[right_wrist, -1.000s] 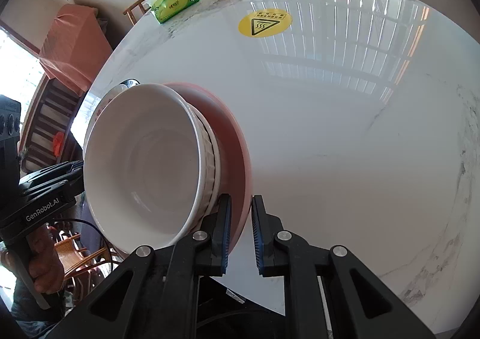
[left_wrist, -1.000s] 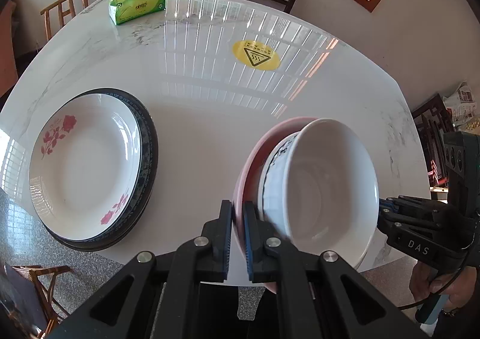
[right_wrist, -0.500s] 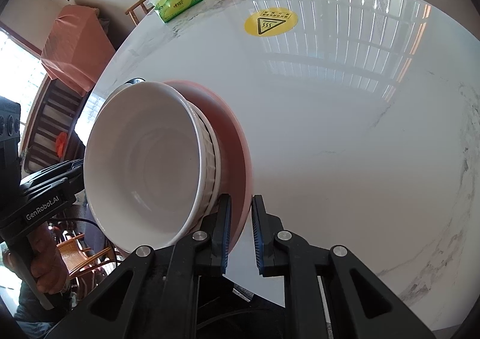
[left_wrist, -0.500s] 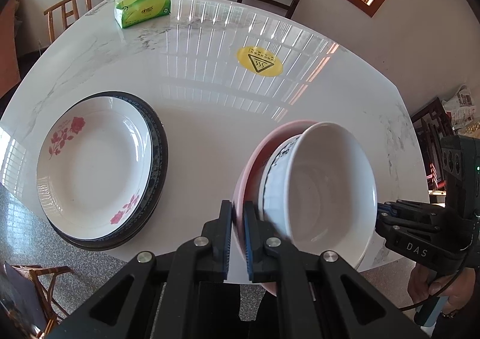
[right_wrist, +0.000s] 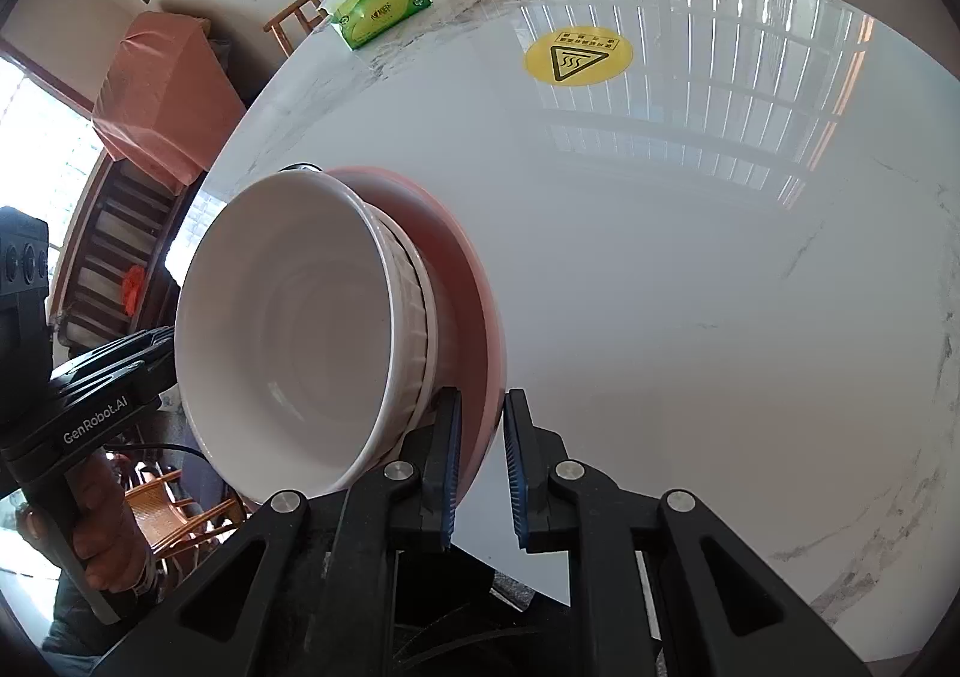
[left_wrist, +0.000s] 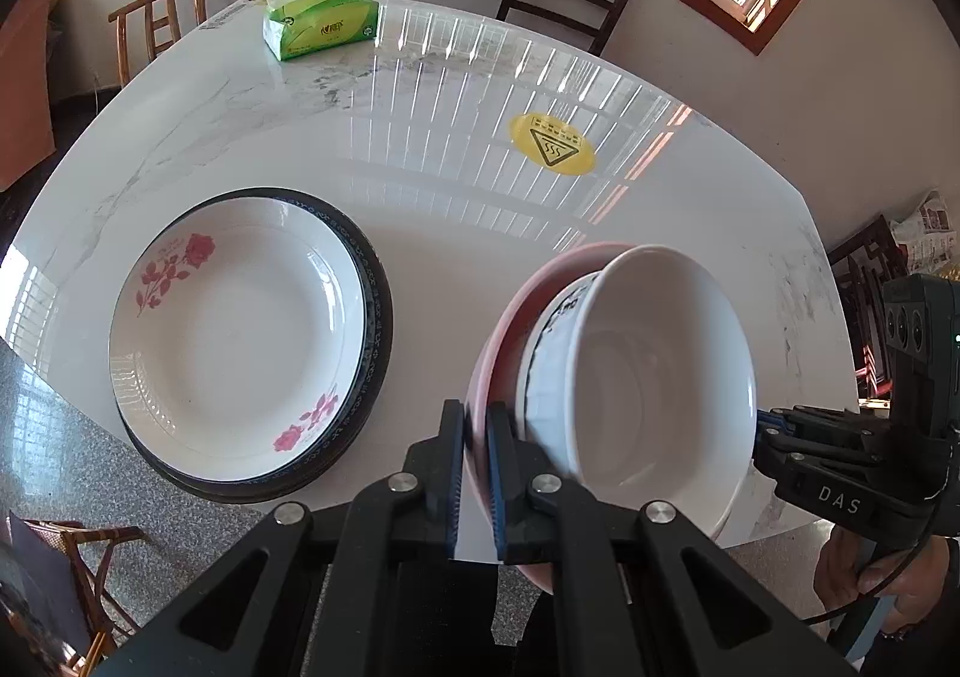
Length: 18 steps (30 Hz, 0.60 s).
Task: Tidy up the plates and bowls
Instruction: 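Lift the bowl stack with both grippers and carry it toward the plate stack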
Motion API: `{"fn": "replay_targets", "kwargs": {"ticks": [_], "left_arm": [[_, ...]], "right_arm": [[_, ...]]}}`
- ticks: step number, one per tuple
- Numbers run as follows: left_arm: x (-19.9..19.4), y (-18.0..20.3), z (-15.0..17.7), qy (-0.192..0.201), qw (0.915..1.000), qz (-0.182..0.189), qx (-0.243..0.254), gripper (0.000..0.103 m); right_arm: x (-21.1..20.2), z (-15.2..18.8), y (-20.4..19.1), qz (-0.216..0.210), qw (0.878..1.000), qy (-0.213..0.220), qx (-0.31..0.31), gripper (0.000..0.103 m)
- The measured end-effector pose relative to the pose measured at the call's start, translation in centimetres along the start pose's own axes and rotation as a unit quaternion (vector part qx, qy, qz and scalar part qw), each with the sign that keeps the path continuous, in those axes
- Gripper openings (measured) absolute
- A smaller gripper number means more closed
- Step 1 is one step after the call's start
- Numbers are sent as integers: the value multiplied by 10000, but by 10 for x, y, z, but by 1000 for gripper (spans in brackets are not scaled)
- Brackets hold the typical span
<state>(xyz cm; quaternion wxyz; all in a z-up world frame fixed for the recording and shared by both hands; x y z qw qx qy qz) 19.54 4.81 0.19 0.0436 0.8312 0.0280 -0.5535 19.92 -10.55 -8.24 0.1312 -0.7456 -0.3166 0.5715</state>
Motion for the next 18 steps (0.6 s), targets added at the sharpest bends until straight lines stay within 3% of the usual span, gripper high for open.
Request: {"fn": "replay_targets", "kwargs": {"ticks": [18], "left_arm": [[-12, -59, -6, 140, 9988, -102, -458, 6]], "right_arm": [[25, -21, -43, -214, 9995, -140, -169, 15]]}}
Point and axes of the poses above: each gripper's, at about its wrist camera, not at the fingertips, and x roughly the way its jaws point, y to its right, z to its underside, the point moved 5 cm from there along x, roughly the way its jaws point, and after that the axes turned 13 degrees about -z, right-handed, at the moved point
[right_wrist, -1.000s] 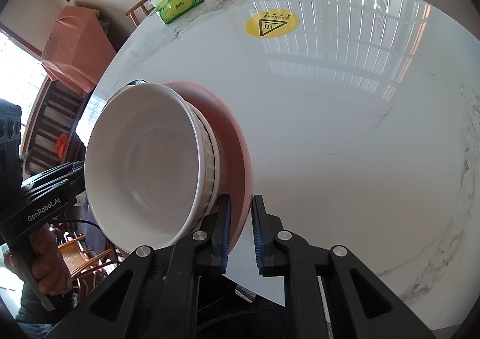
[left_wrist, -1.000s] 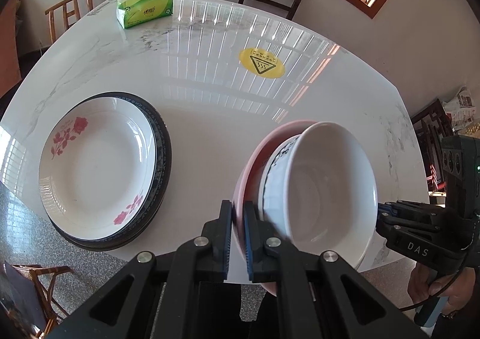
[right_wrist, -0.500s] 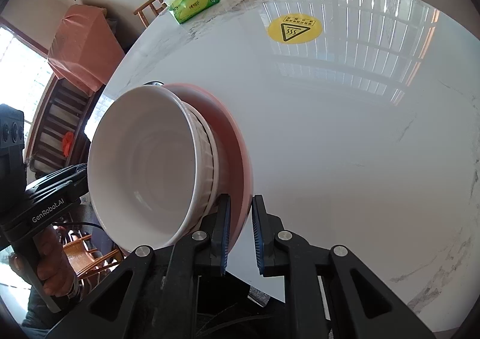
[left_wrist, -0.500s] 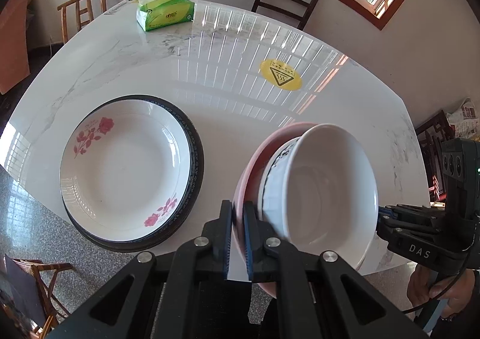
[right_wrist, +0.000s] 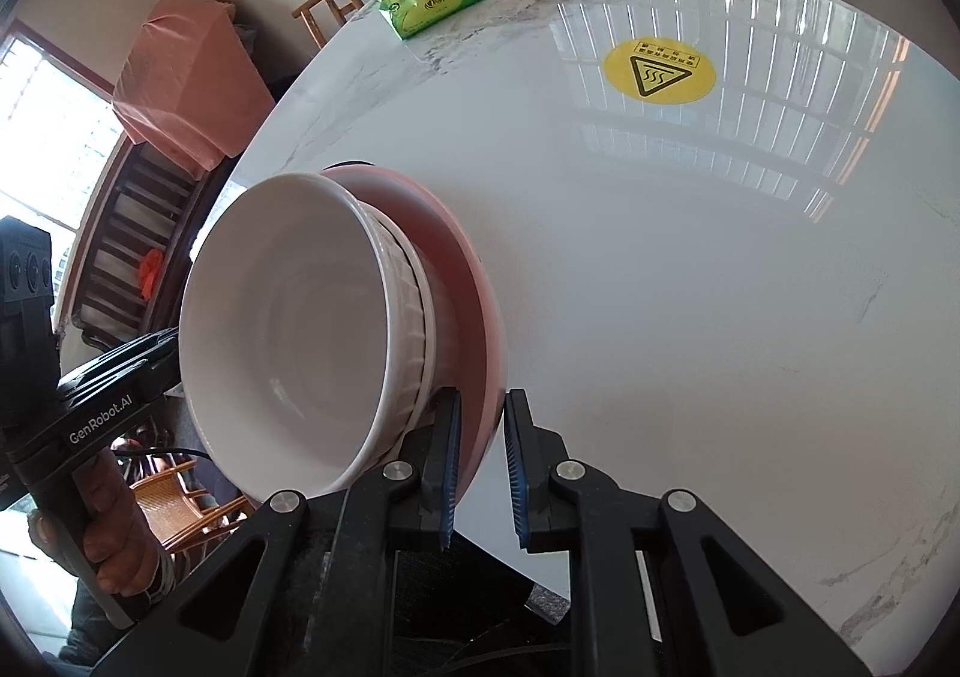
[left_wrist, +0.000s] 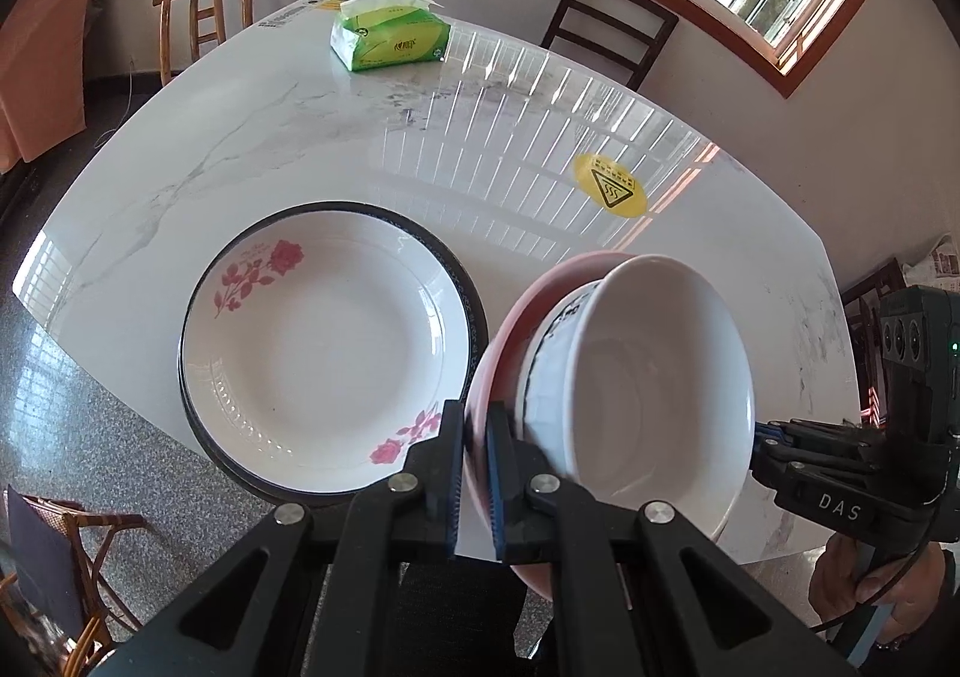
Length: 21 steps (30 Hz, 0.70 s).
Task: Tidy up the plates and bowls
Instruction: 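Lift the bowl stack with both grippers and carry it toward the plate stack, then lower the bowl stack onto the pink-flower plate with both grippers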
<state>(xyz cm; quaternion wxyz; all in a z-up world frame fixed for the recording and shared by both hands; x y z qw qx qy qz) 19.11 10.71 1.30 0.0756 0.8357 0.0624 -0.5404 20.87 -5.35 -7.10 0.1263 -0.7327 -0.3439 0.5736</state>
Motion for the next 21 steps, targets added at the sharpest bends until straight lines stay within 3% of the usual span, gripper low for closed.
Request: {"fn": "replay_targets", "kwargs": {"ticks": [21], "left_arm": [[-6, -62, -9, 92, 9986, -95, -515, 6]], "right_arm": [[32, -31, -45, -207, 9996, -89, -156, 15]]}}
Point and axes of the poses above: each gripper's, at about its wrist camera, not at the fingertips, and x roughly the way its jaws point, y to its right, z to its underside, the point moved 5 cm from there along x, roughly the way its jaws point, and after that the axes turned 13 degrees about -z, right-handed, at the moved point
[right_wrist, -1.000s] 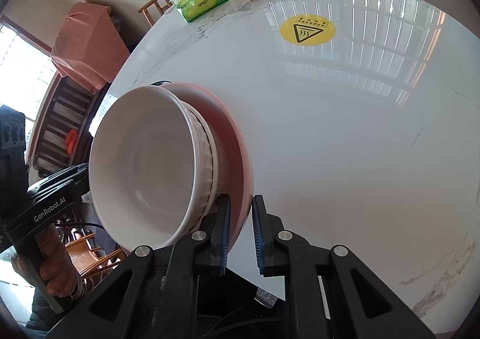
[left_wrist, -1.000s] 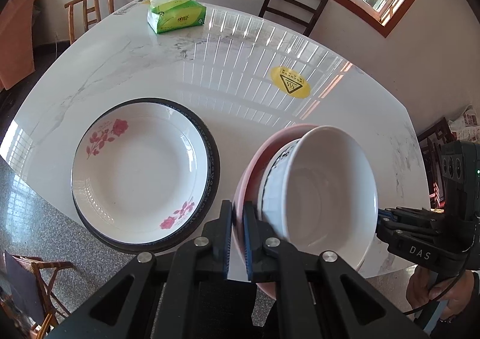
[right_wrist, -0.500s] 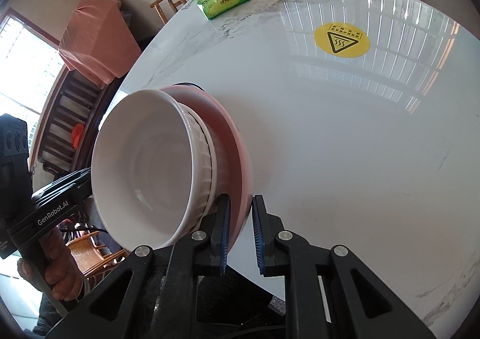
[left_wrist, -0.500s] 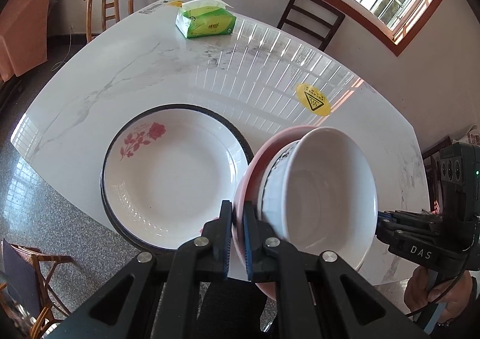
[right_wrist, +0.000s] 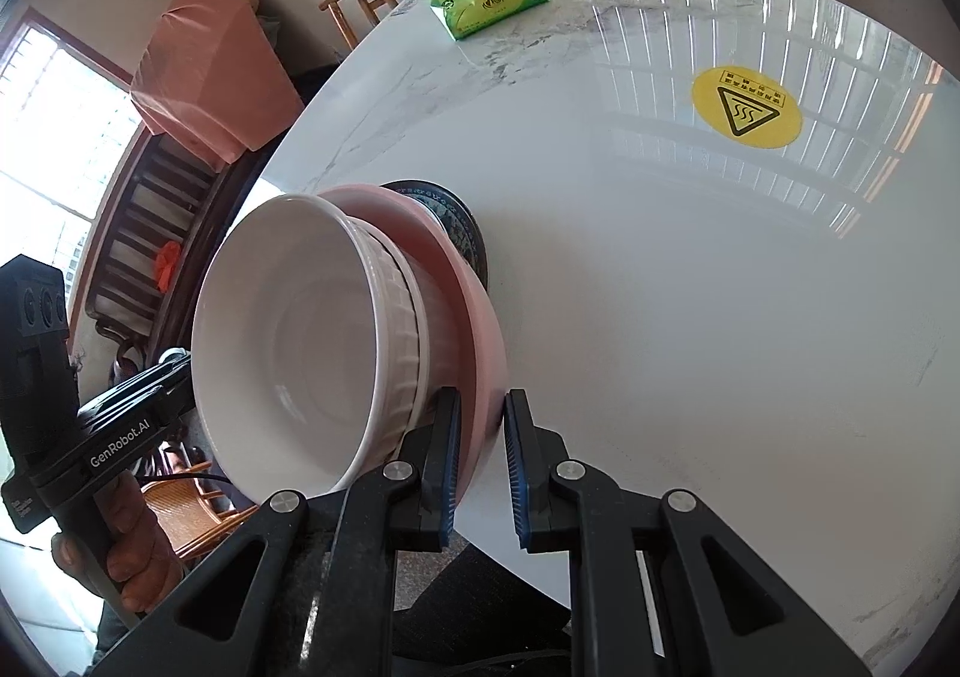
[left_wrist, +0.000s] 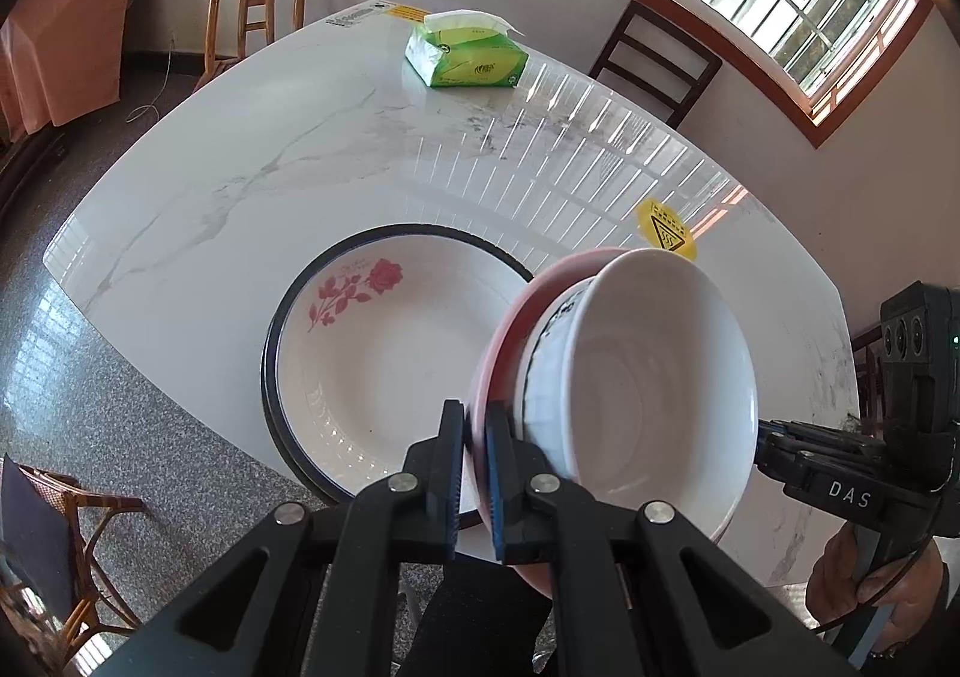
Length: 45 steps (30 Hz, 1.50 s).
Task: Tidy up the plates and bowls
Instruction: 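Lower the bowl stack onto the pink-flower plate with both grippers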
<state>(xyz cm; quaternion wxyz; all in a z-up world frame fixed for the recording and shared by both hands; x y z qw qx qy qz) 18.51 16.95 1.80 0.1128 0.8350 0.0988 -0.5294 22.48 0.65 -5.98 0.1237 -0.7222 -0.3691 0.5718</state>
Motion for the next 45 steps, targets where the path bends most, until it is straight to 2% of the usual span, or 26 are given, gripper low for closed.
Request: {"fn": "replay_targets", "kwargs": {"ticks": [19, 37, 42, 45], "left_arm": [[11, -43, -15, -35, 9992, -57, -386, 6], [27, -64, -22, -112, 9980, -119, -608, 5], [34, -67, -21, -33, 9983, -249, -527, 5], [35, -67, -20, 181, 9984, -280, -465, 5]], "right_arm": [[24, -16, -18, -154, 9998, -89, -80, 16], [40, -25, -28, -269, 9996, -122, -32, 16], [46, -24, -28, -327, 9994, -141, 4, 16], [47, -24, -27, -379, 9993, -76, 10, 16]]}}
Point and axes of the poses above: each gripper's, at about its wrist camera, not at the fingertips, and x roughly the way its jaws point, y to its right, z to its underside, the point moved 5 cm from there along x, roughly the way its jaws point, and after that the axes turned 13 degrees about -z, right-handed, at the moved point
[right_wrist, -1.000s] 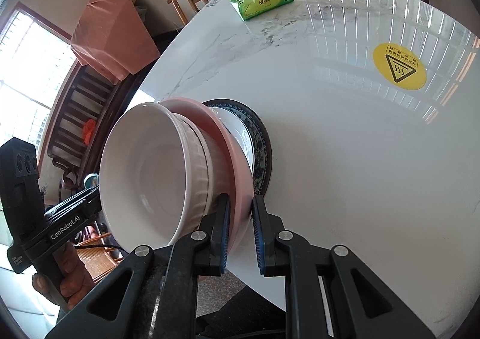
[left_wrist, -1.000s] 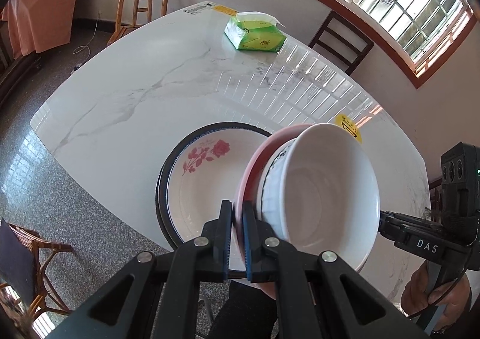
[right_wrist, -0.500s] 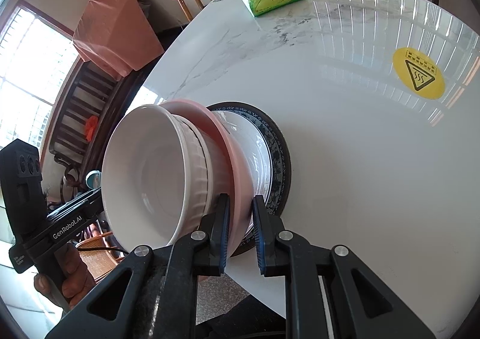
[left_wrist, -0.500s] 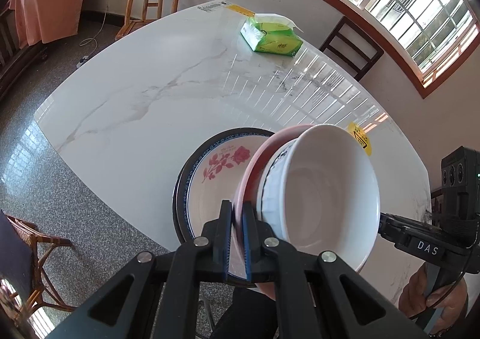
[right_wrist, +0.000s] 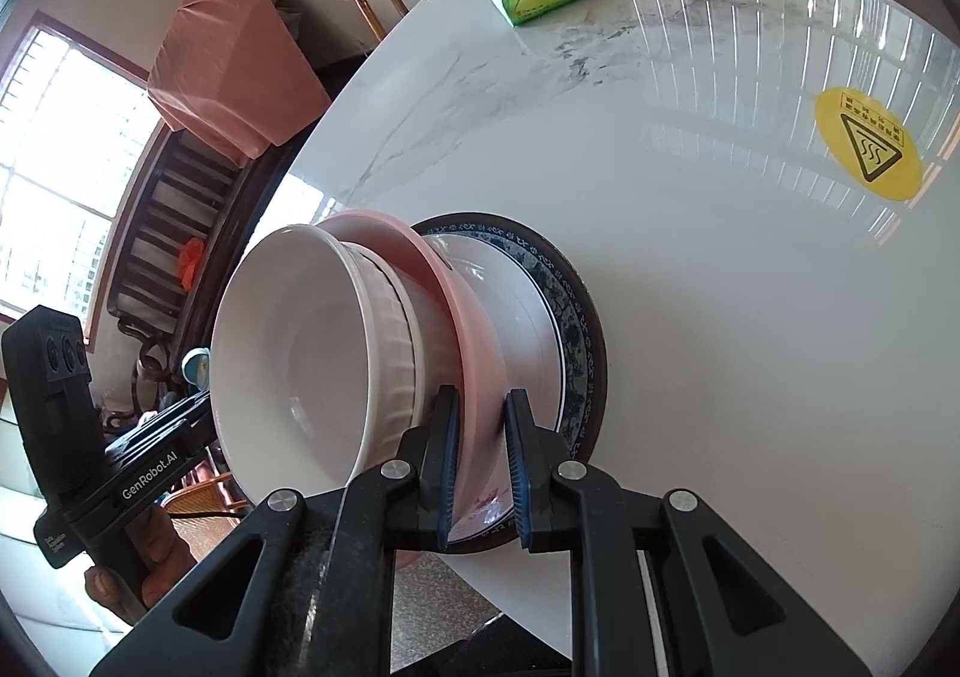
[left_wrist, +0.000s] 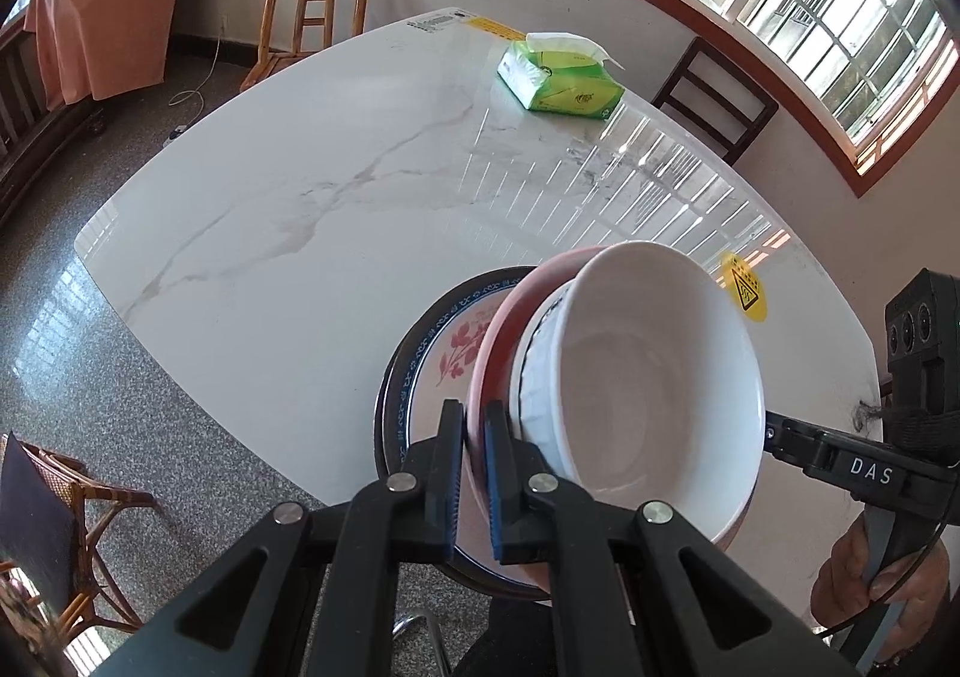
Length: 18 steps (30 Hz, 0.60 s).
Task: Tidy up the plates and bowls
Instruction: 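Lower the bowl stack onto the pink-flower plate with both grippers, then open both grippers to release the pink bowl's rim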
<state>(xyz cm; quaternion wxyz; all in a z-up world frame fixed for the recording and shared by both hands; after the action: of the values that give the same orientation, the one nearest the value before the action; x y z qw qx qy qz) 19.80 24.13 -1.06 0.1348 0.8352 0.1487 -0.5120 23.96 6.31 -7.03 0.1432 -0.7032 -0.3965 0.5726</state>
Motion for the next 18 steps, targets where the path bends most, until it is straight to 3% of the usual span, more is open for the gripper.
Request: {"fn": "replay_targets", "kwargs": {"ticks": [6, 11, 14, 18], "left_arm": [[-6, 6, 7, 802, 9960, -304, 264, 6], [-8, 1, 11, 1183, 9923, -338, 166, 10], [-11, -1, 15, 1398, 9886, -528, 163, 20], [-14, -5, 22, 1703, 9825, -735, 179, 31]], "right_arm": [[-2, 4, -3, -51, 9996, 247, -152, 17], [-3, 5, -10, 69, 9979, 495, -414, 18], [-3, 3, -9, 98, 9964, 683, -502, 20], [-3, 1, -3, 142, 9943, 919, -525, 32]]}}
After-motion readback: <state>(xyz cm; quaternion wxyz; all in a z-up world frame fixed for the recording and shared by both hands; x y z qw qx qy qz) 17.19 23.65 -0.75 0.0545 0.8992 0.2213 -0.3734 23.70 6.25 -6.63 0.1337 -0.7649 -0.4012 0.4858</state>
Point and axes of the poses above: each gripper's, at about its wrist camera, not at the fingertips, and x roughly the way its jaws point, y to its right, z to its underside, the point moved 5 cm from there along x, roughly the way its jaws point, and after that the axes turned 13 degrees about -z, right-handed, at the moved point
